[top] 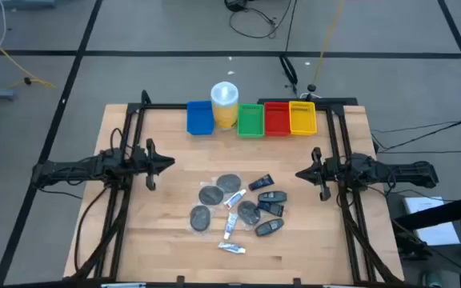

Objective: Pick & Place Travel size toiletries

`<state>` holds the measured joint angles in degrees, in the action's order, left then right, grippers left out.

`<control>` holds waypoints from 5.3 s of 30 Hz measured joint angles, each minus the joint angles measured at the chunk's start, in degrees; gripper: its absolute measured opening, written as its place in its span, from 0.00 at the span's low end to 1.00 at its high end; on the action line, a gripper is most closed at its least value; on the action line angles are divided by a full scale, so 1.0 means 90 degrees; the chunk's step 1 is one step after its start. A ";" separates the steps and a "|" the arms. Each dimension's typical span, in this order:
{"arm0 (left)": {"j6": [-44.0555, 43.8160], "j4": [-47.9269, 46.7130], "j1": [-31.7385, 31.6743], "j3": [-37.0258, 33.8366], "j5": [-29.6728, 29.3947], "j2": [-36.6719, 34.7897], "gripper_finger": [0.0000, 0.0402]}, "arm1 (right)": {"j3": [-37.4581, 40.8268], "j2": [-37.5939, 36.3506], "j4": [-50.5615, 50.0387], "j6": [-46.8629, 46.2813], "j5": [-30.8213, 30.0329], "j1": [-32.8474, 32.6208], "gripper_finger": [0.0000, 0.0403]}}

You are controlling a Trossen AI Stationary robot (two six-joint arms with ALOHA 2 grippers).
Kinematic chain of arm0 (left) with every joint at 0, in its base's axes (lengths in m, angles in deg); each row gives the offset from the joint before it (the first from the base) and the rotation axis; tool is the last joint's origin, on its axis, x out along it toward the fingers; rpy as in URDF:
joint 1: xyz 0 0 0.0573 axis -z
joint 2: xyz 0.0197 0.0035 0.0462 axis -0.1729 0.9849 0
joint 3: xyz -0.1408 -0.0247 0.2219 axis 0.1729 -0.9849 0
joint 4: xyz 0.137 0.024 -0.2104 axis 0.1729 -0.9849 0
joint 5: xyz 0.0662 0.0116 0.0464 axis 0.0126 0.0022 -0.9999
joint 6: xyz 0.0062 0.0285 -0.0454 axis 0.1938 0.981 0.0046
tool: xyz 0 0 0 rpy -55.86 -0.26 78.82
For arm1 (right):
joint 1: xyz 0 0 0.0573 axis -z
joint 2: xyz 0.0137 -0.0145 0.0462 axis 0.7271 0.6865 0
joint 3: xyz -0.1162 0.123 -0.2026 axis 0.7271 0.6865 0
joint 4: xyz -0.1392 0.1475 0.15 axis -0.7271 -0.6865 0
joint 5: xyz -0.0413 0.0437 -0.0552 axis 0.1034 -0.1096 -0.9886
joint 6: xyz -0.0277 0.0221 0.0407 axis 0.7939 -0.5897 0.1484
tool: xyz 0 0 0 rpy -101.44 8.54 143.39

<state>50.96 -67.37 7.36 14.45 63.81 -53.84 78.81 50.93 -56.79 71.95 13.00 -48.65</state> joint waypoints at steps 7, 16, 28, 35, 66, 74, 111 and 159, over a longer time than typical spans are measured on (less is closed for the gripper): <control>-0.0001 0.0000 0.0000 0.0000 0.0000 0.0000 0.08 | 0.0000 0.0000 0.0000 0.0129 0.0000 0.0001 0.00; -0.0022 0.0000 0.0000 0.0000 0.0000 0.0000 0.08 | -0.0001 0.0000 0.0000 0.0141 0.0000 0.0000 0.00; -0.0020 -0.0002 0.0000 0.0000 0.0000 0.0000 0.08 | 0.0000 0.0000 0.0000 0.0143 0.0000 0.0000 0.00; -0.0005 -0.0002 0.0000 0.0000 0.0000 -0.0001 0.08 | 0.0001 0.0000 -0.0017 0.0145 0.0006 0.0002 0.00; 0.0032 0.0285 0.0000 0.0000 -0.0002 -0.0002 0.08 | -0.1478 0.7139 0.3625 -0.0042 -0.1349 -0.0557 0.59; 0.0068 0.0229 0.0000 0.0000 0.0012 -0.0002 0.08 | -0.2467 0.8979 0.3875 0.0424 -0.0707 0.0079 0.72; -0.0214 0.0087 0.0002 0.0000 0.0026 -0.0002 0.08 | -0.3096 0.8997 0.2924 -0.0445 -0.2525 0.0754 0.18; -0.0255 0.0092 0.0002 -0.0002 0.0052 -0.0002 0.08 | -0.4545 0.9731 -0.0226 -0.1472 -0.1647 0.6064 0.37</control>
<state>48.66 -66.54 7.39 14.43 64.28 -53.86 37.90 138.51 -58.82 58.71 -1.82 5.93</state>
